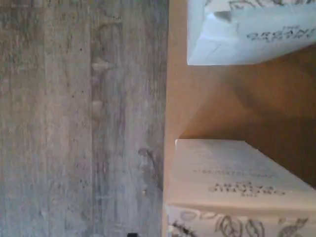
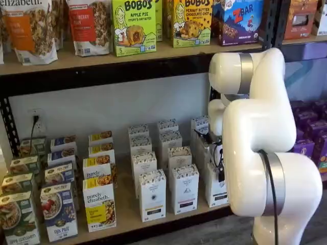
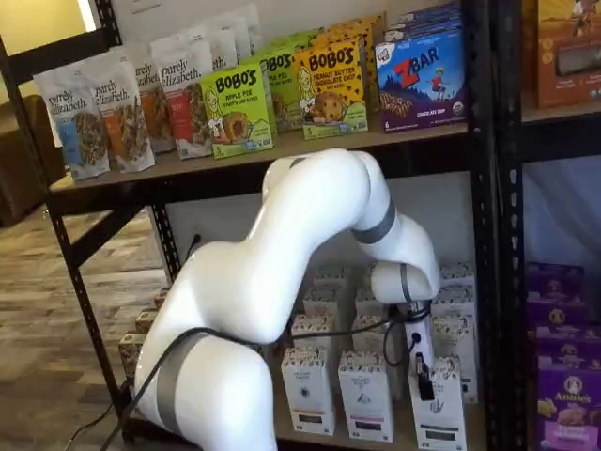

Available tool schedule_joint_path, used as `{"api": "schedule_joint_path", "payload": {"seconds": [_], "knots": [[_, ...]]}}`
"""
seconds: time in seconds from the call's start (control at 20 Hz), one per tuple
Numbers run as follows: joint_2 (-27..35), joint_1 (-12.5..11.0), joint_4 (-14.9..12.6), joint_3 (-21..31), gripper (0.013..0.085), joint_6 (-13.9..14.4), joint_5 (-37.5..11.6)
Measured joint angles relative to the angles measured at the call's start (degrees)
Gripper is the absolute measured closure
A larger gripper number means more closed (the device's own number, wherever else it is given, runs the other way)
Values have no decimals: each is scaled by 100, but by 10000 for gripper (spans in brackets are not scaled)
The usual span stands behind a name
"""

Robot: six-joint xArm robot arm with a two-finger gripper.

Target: Pick up the white box with a green strip in the middle, on the bottom shelf, the sixth box from the left

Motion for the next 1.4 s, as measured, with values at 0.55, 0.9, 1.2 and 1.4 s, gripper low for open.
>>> {"api": "schedule_joint_path", "payload": {"seconds": [0.55, 0.9, 1.2, 1.4], "knots": [[121, 17, 90, -88, 290, -58, -82], [118, 7, 32, -101, 330, -19, -59], [73, 0, 23, -42, 450, -17, -55], [-12, -2, 7, 101, 530, 2, -117]]}}
